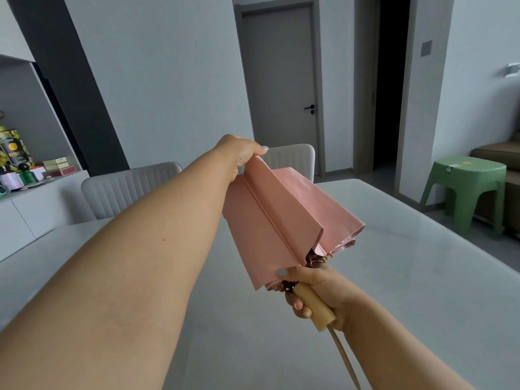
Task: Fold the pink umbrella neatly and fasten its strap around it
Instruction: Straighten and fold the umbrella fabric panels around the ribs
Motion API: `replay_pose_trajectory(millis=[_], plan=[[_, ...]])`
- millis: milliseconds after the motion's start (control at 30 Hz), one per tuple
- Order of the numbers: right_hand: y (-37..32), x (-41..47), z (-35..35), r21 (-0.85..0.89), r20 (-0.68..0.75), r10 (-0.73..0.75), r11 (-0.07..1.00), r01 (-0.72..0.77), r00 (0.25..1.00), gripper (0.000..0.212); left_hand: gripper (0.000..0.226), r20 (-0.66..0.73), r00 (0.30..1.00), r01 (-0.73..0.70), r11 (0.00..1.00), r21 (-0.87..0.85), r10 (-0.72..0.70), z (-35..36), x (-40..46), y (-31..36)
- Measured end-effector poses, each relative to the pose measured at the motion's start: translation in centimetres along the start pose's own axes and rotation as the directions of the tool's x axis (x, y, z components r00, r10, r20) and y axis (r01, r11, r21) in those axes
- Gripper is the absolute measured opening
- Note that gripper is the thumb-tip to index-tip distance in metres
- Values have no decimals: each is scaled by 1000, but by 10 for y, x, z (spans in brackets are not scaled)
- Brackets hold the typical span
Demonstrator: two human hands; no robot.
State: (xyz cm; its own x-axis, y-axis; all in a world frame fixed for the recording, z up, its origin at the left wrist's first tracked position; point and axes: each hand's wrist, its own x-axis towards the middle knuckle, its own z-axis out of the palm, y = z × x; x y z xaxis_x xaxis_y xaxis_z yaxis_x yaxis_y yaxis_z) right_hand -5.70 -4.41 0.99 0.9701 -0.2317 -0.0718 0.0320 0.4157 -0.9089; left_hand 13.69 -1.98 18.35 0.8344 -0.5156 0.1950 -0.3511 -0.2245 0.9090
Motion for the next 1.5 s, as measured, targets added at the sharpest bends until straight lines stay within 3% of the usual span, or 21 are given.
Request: replay_pose_trajectory(millis=[133,233,400,500,600,700,833,900,1067,1267,1400,1467,1500], plan=[[-1,0,2,5,-49,7,1000,-7,999,22,35,-63,994,-90,996,-10,89,-5,-5,1],[-1,1,2,-1,-82,17,1000,-17,997,24,34,24,992,-125,968,218,122,-2,-18,0],[2,4,1,-9,-135,11,1000,-12,991,20,49,214,977,-95,837,539,-27,8,-41,-8],[2,4,-2,-17,-147,-1,1000,-1,989,22,39,238,968,-43,886,461,-77,6,-43,-19],[-1,4,-2,-32,-116,-23,999,19,993,37,9,189,982,-43,962,268,-9,4,-39,-34],[-3,3,-4,-16,-85,-39,999,38,996,46,8,175,984,2,996,89,-18,4,-41,-48],[-3,3,-5,70,-85,-60,995,66,995,52,51,249,968,56,993,-107,-27,2,-53,-63],[-4,2,-6,104,-97,-69,991,79,993,56,62,267,964,38,988,-149,3,0,-55,-71],[-4,2,-5,97,-142,-112,987,127,983,59,71,296,953,8,969,-246,67,-2,-59,-85],[-4,2,-4,32,-212,-130,990,140,969,29,75,280,951,-70,971,-230,135,-1,-62,-97],[-4,2,-3,-73,-240,-141,989,127,960,22,73,248,955,-134,984,-115,159,3,-60,-99],[-4,2,-4,-116,-250,-153,985,127,956,22,64,166,959,-254,954,158,228,5,-54,-93],[-4,3,-4,-135,-253,-160,982,129,954,21,60,119,952,-305,884,354,281,7,-52,-89]])
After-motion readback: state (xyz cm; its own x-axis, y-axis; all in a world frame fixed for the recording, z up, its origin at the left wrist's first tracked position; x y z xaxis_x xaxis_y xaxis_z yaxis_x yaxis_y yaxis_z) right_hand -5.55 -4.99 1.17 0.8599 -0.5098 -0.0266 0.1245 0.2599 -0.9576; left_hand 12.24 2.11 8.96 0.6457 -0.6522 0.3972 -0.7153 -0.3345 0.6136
